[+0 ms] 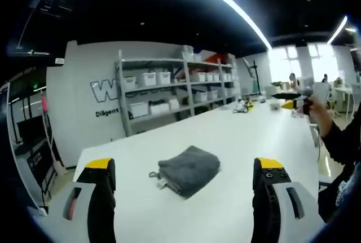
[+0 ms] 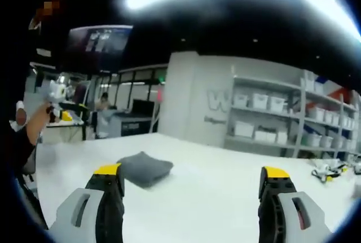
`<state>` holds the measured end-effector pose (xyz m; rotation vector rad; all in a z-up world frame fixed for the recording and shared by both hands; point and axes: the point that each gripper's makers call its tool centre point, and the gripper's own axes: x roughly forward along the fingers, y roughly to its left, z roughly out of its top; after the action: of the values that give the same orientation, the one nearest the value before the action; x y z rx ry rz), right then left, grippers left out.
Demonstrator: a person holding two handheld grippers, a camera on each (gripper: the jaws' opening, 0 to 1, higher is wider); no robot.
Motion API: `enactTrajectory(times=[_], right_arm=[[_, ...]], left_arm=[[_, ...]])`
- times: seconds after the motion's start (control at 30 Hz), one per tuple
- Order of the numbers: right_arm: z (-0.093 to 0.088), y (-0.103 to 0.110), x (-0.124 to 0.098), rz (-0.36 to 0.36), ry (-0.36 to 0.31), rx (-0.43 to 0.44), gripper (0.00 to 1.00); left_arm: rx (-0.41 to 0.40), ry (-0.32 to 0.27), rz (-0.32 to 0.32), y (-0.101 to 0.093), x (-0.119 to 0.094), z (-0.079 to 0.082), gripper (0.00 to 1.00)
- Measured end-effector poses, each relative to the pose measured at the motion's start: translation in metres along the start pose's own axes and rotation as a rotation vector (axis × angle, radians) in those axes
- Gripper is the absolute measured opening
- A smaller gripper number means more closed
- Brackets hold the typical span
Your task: Open the folded towel by lifting each exposed corner and separating the folded layers until the towel lies flat within the target outline without major curled edges
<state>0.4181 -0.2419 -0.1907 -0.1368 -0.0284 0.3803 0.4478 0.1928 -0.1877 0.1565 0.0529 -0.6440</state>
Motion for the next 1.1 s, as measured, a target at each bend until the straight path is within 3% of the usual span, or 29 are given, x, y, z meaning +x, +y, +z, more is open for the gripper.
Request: enactTrajectory(times=[0.13, 0.23, 0.4, 0.5, 0.63, 0.77, 0.97, 1.1], right_arm=[[0.008, -0.002, 0.011, 0.012, -0.007, 0.001, 0.99], [0.012, 0.004, 0.024, 0.036, 0.024, -0.018, 0.99], [0.027, 0.018, 0.050, 0.069, 0.028, -0.043, 1.00], [0.035, 0.022, 0.068, 0.094, 0.072, -0.106, 1.00], [0.060, 0.020, 0.087, 0.090, 0.052, -0.108, 1.00], [0.078, 0.021, 0.096, 0.104, 0.007, -0.112, 1.00], [0.066, 0.004, 0.112, 0.095, -0.003, -0.107, 1.00], [0.058, -0.004, 0.126, 0.086, 0.026, -0.134, 1.00]], left_arm=[[-0.015, -0.010, -0.017, 0.011, 0.014, 0.015, 1.00], [-0.033, -0.022, -0.019, 0.017, 0.022, 0.025, 0.99], [-0.034, 0.000, -0.065, 0.013, 0.040, 0.028, 1.00], [0.004, 0.007, -0.106, 0.014, 0.049, 0.030, 1.00], [-0.035, -0.038, -0.121, 0.024, 0.056, 0.045, 1.00], [0.008, -0.049, -0.093, 0.031, 0.061, 0.045, 1.00], [-0.011, -0.034, -0.064, 0.049, 0.067, 0.038, 1.00], [-0.025, -0.070, -0.026, 0.059, 0.065, 0.047, 1.00]])
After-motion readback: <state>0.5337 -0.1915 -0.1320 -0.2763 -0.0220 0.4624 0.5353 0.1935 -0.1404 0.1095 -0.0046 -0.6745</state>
